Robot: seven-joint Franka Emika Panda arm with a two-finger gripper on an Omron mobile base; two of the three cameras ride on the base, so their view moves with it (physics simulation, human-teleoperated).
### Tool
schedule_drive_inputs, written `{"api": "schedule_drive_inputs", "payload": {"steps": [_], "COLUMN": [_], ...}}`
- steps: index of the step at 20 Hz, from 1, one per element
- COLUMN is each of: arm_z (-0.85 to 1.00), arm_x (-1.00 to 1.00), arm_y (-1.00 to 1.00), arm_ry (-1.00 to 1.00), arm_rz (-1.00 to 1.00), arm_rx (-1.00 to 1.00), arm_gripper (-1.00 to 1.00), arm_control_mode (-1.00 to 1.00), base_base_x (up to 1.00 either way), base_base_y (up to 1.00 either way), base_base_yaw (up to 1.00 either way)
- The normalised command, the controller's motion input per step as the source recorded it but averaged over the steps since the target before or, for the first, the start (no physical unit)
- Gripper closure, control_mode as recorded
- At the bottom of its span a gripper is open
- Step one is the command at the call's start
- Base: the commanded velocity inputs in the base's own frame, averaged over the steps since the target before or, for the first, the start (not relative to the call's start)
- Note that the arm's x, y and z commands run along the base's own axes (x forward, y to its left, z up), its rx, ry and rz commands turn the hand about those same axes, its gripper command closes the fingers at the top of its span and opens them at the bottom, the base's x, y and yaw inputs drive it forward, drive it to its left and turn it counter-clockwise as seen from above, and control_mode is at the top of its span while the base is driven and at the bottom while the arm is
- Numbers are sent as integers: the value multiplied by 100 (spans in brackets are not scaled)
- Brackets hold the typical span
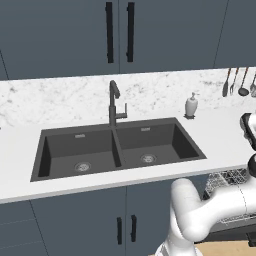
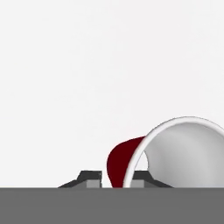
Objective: Pick up the cup and bowl from the counter, place them in the dishwasher, and close the dishwasher door.
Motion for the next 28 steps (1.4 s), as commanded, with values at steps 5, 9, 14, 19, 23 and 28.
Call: {"api": "schedule_drive_inputs", "payload": {"steps": [5, 9, 14, 19, 23, 28], "arm_z": [0, 0, 21, 19, -4, -38], "arm_x": [0, -44, -95, -100, -100, -100], "arm_y": [0, 4, 0, 9, 6, 2], "arm_ry": [0, 0, 1, -5, -17, -18], "arm_rz": [0, 0, 0, 0, 1, 3], "arm_rx": [0, 0, 3, 10, 22, 25], "arm_gripper": [100, 100, 100, 100, 100, 100], "arm_control_mode": [-100, -100, -100, -100, -100, -100], "base_base_x": [0, 0, 0, 0, 0, 0], "base_base_y": [0, 0, 0, 0, 0, 0], "base_base_yaw": [0, 0, 0, 0, 0, 0]}}
